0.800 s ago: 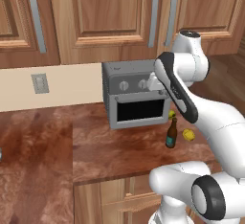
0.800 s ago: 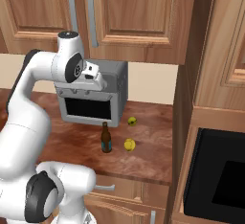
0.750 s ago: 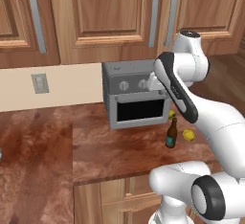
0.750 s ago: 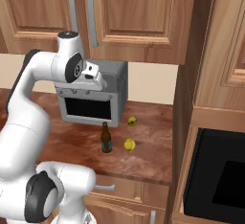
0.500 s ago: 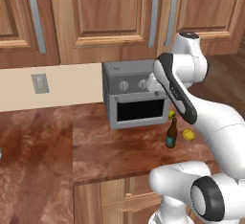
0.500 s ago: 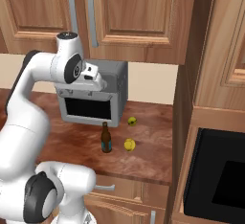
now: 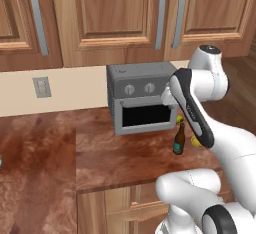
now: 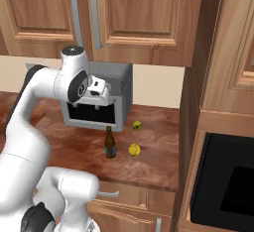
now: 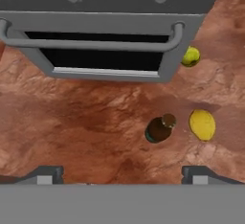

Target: Place the beer on the top shelf of the fridge to keep it out of children's reach, and place the lemon and pear on lower shelves for easy access.

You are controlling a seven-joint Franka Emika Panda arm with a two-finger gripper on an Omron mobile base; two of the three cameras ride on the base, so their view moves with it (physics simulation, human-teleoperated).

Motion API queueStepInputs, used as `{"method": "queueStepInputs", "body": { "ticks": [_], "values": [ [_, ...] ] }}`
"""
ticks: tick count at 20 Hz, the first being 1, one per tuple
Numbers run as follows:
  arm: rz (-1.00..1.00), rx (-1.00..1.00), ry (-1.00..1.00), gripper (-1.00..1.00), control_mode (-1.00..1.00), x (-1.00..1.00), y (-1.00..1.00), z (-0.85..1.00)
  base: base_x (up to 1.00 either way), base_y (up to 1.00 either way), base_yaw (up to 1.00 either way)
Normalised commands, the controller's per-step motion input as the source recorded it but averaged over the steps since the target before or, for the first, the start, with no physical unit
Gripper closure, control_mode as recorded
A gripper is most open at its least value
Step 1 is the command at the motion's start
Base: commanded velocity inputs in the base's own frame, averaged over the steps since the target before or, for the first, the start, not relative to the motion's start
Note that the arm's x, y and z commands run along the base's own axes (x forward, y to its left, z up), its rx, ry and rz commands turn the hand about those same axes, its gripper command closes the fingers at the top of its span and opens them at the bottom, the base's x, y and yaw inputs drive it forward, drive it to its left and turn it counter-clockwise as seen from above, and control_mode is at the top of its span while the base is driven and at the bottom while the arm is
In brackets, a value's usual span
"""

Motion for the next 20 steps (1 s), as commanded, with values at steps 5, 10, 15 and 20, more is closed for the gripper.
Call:
{"method": "queueStepInputs", "body": {
  "ticks": [5,10,15,20],
  "values": [
    [-0.08,0.0,-0.02,-1.0,-1.0,-0.26,-0.4,-0.22,0.0,0.0,0.0],
    [0.0,0.0,0.0,-1.0,-1.0,-0.13,-0.36,-0.03,0.0,0.0,0.0],
    [-0.07,0.0,0.0,-1.0,-1.0,-0.17,-0.26,-0.42,0.0,0.0,0.0],
    [-0.21,0.0,0.0,-1.0,-1.0,0.0,-0.04,-0.39,0.0,0.0,0.0]
  ]
}}
